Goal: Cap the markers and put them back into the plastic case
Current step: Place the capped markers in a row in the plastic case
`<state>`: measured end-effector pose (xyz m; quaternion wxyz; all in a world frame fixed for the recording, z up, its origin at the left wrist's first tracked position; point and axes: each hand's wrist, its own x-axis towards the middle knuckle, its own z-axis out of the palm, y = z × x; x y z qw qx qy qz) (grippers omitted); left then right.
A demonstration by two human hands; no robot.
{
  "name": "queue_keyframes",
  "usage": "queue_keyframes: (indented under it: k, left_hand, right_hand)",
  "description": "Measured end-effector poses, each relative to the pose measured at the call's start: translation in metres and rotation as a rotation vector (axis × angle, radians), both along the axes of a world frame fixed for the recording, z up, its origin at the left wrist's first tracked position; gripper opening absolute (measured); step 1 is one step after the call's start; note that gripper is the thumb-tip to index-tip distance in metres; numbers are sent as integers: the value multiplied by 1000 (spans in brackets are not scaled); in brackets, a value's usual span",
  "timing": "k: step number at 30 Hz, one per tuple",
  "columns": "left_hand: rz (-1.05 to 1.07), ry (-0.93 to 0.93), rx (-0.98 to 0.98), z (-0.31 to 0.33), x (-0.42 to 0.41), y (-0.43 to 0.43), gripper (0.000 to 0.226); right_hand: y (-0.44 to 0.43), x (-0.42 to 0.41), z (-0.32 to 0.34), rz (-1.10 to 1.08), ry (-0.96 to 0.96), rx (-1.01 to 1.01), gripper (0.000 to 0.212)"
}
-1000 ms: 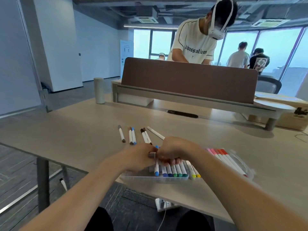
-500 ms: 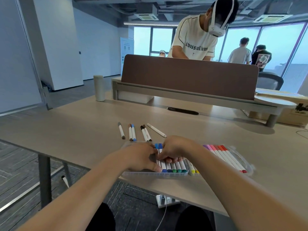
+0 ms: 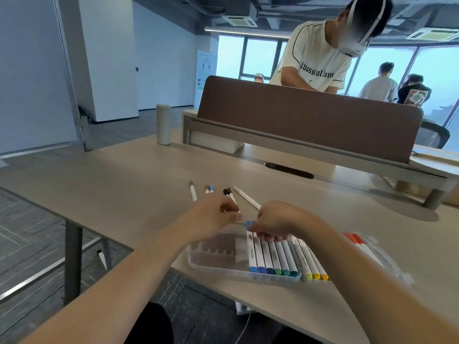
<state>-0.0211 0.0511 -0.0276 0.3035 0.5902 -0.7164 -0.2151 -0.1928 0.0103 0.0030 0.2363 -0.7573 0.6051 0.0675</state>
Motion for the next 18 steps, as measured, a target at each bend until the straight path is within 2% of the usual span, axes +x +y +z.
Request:
queue_keyframes:
  k: [1,4,7,10,14,18]
  left_hand:
    - [33,33,-10,3,7,-3,17]
    - [146,152,-25,8,28,-14,14]
    - [195,293,-4,12,43,-21,16]
    - [230,315,-3,16,56,-26,19]
    - [270,325,-6,14,76,-35,20]
    - [276,342,8,10,88,-43,19]
  right_hand:
    - [-5,6,-1,-18,-24,-67,42]
    - [-21,31,-5,-47,-126,-177,33]
    - [-41,60,-8,-23,-109,-218,21]
    - [-62,89,-11,-13,-52,-230,15]
    - [-78,112,-13,-40,-10,-271,24]
    - [-86,123,-8,-23,100,-176,25]
